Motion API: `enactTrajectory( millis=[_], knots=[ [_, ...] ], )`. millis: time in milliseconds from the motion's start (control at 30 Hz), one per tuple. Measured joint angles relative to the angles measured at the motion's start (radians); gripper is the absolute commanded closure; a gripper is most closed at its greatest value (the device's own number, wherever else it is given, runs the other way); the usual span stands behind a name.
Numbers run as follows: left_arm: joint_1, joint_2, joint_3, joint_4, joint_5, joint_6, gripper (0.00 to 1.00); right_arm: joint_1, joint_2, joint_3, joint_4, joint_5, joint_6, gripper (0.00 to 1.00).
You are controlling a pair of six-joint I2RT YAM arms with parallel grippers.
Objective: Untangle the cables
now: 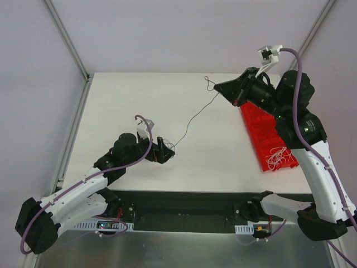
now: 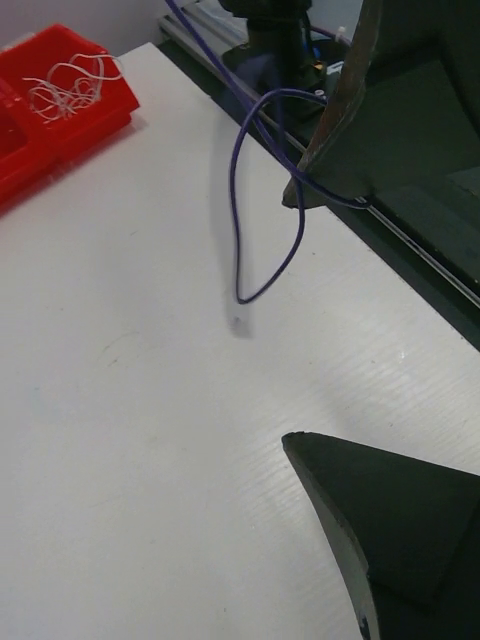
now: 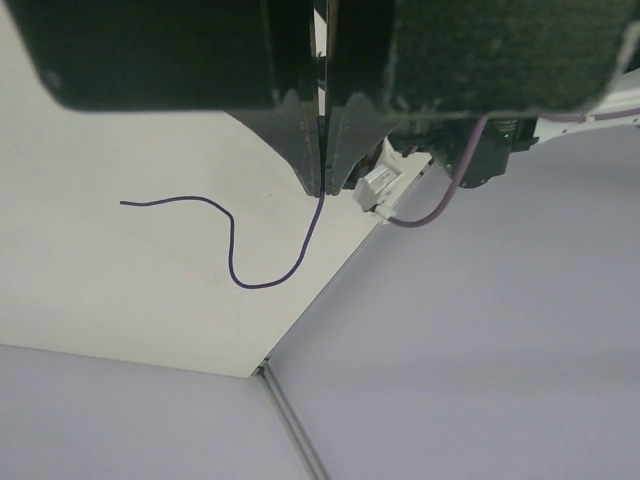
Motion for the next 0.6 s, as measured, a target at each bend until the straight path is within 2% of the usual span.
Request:
enactTrajectory(
  millis=[167, 300, 433, 600],
  knots=[
    [0.000, -0.068, -0.001, -0.042, -0.063, 0.029, 0.04, -0.006, -0.034, 0.000, -0.003, 0.064, -0.023, 1.00],
    [0.006, -0.076, 0.007, -0.029, 0.088, 0.048, 0.06, -0.006, -0.058, -0.047, 0.026, 0.062, -0.023, 1.00],
    [0.006, -0.057, 0.097, -0.047, 0.222, 0.095, 0.08, -0.007, -0.072, -0.151, 0.026, 0.077, -0.024, 1.00],
    [0.006, 0.057, 0.178, -0.096, 0.197, 0.134, 0.13, -0.029, -0.046, -0.140, -0.011, 0.094, -0.027, 1.00]
  ],
)
